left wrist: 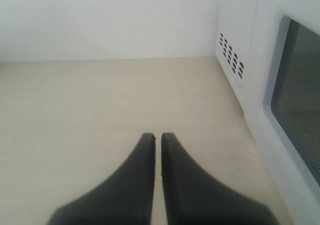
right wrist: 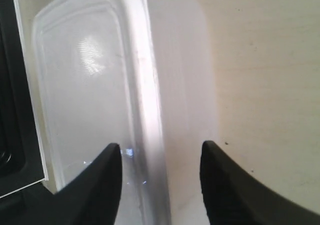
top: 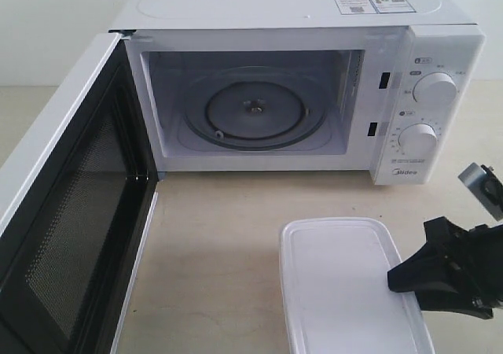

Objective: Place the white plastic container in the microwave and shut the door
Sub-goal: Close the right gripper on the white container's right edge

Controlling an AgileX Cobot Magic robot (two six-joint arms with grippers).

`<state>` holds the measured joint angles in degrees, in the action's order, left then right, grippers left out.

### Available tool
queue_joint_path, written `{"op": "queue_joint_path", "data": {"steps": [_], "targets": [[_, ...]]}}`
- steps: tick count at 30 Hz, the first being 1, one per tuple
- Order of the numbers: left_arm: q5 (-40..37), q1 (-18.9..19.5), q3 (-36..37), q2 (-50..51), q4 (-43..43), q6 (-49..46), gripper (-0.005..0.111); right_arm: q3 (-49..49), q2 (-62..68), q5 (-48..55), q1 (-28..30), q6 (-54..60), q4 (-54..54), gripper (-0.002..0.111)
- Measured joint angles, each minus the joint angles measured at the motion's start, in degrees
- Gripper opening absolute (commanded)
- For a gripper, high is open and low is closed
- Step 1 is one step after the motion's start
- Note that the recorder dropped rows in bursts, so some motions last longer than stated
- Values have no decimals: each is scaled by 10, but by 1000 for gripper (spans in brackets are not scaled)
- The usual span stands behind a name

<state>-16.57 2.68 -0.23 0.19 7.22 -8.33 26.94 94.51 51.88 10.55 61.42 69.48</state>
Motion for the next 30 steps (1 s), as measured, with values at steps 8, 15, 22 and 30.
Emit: {"op": "queue_joint_path", "data": {"steps": [8,15,22,30], "targets": [[0,0,0,0,0,0,4,0,8,-7,-3,0,0,40],[0,0,0,0,0,0,4,0,8,2,-3,0,0,40],[0,0,0,0,0,0,4,0,8,9,-3,0,0,23],[0,0,0,0,0,0,4,0,8,23,-3,4,0,12]]}}
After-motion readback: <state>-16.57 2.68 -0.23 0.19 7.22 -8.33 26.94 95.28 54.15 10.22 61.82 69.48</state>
